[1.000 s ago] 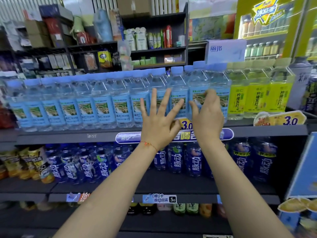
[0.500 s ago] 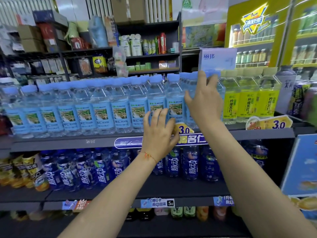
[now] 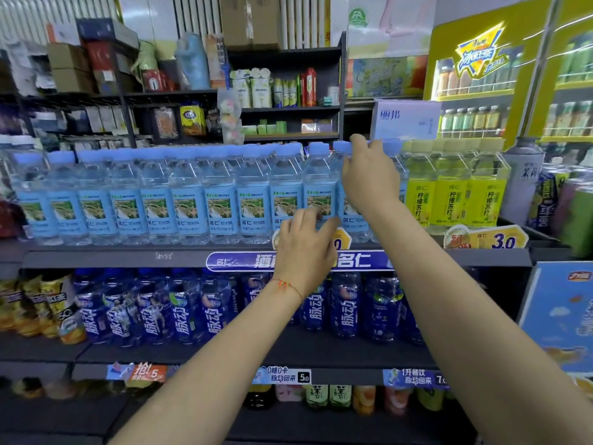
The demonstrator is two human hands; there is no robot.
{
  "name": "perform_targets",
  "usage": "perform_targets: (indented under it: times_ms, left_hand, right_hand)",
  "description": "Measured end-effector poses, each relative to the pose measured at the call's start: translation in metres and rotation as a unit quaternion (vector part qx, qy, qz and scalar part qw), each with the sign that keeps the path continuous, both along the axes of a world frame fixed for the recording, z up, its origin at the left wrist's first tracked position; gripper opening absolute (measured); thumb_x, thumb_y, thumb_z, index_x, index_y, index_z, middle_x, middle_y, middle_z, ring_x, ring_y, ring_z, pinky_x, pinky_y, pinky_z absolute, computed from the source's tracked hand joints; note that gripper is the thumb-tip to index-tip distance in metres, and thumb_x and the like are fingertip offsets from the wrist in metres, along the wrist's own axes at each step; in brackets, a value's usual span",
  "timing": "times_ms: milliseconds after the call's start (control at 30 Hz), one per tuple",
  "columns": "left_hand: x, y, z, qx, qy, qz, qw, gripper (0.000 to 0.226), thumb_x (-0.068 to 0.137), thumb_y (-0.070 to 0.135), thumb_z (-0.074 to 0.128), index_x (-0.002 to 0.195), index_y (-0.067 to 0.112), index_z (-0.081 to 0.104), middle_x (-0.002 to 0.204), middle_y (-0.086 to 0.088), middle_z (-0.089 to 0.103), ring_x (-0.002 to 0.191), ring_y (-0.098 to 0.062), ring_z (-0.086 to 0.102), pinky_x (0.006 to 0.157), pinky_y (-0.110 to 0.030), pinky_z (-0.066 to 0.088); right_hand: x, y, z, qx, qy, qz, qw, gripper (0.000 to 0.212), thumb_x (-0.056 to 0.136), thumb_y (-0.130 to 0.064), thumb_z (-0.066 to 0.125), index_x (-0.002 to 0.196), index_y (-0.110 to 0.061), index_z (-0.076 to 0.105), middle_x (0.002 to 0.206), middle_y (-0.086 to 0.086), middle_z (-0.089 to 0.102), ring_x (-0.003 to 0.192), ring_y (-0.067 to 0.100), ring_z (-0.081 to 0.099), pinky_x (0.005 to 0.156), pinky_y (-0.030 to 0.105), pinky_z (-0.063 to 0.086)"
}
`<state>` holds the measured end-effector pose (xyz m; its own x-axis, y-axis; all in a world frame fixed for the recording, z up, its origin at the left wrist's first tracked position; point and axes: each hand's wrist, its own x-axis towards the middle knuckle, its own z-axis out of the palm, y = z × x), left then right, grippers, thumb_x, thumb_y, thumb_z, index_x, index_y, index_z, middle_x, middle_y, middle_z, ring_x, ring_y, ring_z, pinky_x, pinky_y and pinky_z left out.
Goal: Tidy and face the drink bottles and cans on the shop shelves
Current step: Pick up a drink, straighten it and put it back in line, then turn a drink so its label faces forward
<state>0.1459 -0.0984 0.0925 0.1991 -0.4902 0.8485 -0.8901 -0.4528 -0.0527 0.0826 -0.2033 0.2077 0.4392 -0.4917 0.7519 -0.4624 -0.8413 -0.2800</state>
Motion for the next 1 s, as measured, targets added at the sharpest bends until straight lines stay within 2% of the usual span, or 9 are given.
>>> perform_targets:
  times_ms: [133,267,367,467,533,633,867,933,1000]
  left_hand:
    - [0.002,0.003,0.001,0.013,-0.013,0.001,1.0,0.024,0.078,0.018,0.07,0.102,0.019,0.072,0.117,-0.012,0.06,0.108,-0.032,0.057,0.081,-0.045,0.047]
    - [0.005,0.022,0.012,0.019,0.006,-0.001,1.0,0.037,0.086,0.031,0.052,0.119,0.018,0.065,0.121,-0.011,0.057,0.114,-0.03,0.052,0.091,-0.044,0.042]
    - [0.01,0.042,0.019,-0.013,0.076,-0.022,0.997,0.038,0.088,0.031,0.045,0.117,0.016,0.065,0.112,-0.004,0.056,0.101,-0.024,0.055,0.081,-0.038,0.045]
    - [0.015,0.064,0.016,-0.034,0.156,-0.035,0.987,0.024,0.094,0.028,0.052,0.113,0.023,0.066,0.1,0.005,0.06,0.08,-0.016,0.056,0.06,-0.03,0.041]
    - [0.019,0.084,0.01,-0.048,0.188,-0.036,0.98,0.015,0.094,0.028,0.055,0.102,0.026,0.067,0.079,0.011,0.059,0.068,-0.013,0.055,0.055,-0.03,0.041]
    - [0.032,0.127,-0.001,-0.047,0.22,-0.03,0.974,0.014,0.093,0.027,0.055,0.086,0.026,0.068,0.064,0.012,0.055,0.062,-0.014,0.053,0.053,-0.031,0.04]
    - [0.107,0.308,-0.042,0.078,0.354,0.011,0.932,0.022,0.09,0.042,0.051,0.088,0.028,0.068,0.079,0.007,0.068,0.079,-0.019,0.063,0.068,-0.035,0.051]
    - [0.136,0.382,-0.052,0.122,0.372,0.037,0.92,0.025,0.094,0.04,0.052,0.096,0.024,0.071,0.093,0.004,0.072,0.088,-0.019,0.064,0.071,-0.033,0.05]
    - [0.162,0.462,-0.065,0.112,0.398,0.055,0.909,0.024,0.095,0.037,0.052,0.096,0.022,0.072,0.095,0.002,0.072,0.087,-0.019,0.065,0.072,-0.035,0.053]
  right_hand:
    - [-0.002,0.005,-0.008,0.009,-0.006,0.019,1.0,0.042,0.102,-0.015,0.044,0.143,-0.012,0.036,0.143,0.02,0.04,0.085,0.037,0.06,0.059,0.034,0.034]
    - [-0.008,0.021,-0.024,-0.022,-0.075,0.061,0.995,0.049,0.097,-0.019,0.05,0.144,-0.012,0.038,0.151,0.019,0.029,0.066,0.028,0.047,0.053,0.032,0.035]
    - [-0.009,0.039,-0.049,-0.027,-0.13,0.121,0.984,0.03,0.097,-0.02,0.051,0.124,-0.008,0.052,0.128,0.014,0.049,0.06,0.026,0.047,0.045,0.029,0.03]
    - [-0.005,0.056,-0.084,-0.013,-0.123,0.167,0.978,0.017,0.099,-0.022,0.049,0.107,-0.011,0.059,0.091,0.003,0.063,0.062,0.025,0.055,0.045,0.033,0.038]
    - [-0.003,0.072,-0.105,0.005,-0.128,0.184,0.975,0.014,0.098,-0.022,0.05,0.098,-0.013,0.061,0.069,-0.001,0.06,0.055,0.023,0.053,0.041,0.031,0.032]
    - [0.003,0.111,-0.13,0.065,-0.131,0.22,0.965,0.012,0.097,-0.021,0.05,0.094,-0.016,0.061,0.056,-0.007,0.049,0.045,0.015,0.044,0.042,0.031,0.028]
    - [0.073,0.278,-0.166,0.175,0.017,0.311,0.934,0.009,0.097,-0.022,0.054,0.092,-0.02,0.061,0.062,-0.001,0.059,0.057,0.025,0.054,0.054,0.04,0.043]
    - [0.11,0.343,-0.173,0.178,0.078,0.331,0.923,0.013,0.095,-0.023,0.056,0.083,-0.022,0.059,0.065,-0.003,0.058,0.065,0.025,0.055,0.062,0.038,0.043]
    - [0.144,0.414,-0.179,0.195,0.107,0.356,0.908,0.017,0.096,-0.021,0.056,0.08,-0.023,0.057,0.064,-0.01,0.054,0.066,0.018,0.053,0.061,0.032,0.038]
